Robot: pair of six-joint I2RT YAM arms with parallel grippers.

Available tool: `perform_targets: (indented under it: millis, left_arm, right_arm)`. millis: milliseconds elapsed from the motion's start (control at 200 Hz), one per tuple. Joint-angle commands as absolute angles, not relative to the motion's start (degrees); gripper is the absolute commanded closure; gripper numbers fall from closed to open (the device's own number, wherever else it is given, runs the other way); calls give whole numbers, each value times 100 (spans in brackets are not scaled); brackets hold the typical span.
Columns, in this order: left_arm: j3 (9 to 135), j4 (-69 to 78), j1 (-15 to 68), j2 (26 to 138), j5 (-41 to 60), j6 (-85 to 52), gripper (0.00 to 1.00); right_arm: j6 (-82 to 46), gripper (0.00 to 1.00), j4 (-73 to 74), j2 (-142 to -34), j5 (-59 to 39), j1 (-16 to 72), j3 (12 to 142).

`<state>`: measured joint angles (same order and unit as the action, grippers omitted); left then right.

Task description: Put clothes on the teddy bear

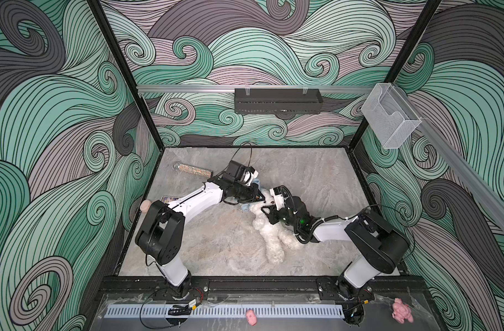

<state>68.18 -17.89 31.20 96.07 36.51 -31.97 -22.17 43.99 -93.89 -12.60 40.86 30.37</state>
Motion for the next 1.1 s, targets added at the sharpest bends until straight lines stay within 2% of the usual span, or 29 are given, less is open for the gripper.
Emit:
perform_targets:
  millis: [0, 150, 395, 755, 986, 1096]
  left_arm:
    - [7066, -1488, 3142, 9746, 3840, -3260, 84]
    - [7079, -1076, 3147, 9777, 4089, -3469, 80]
    - [6866, -263, 3140, 9680, 4564, -3848, 79]
    - [6664, -678, 3107, 9673, 4646, -3569, 75]
    - [6869, -1375, 3057, 9272, 4079, -3013, 60]
    - [6826, -1569, 2944, 8949, 3835, -2800, 42]
  right_arm:
    - [-1940, 94, 4892, -9526, -1804, 4174, 2929]
    - [-1974, 92, 5222, -9689, -1910, 4185, 2879]
    - [-2044, 93, 5378, -9833, -1895, 4185, 2931]
    - [-1887, 94, 5355, -9719, -1811, 4158, 2851]
    - [-1645, 94, 5309, -9570, -1767, 4091, 2633]
    - [-1414, 94, 5078, -9398, -1762, 4080, 2554]
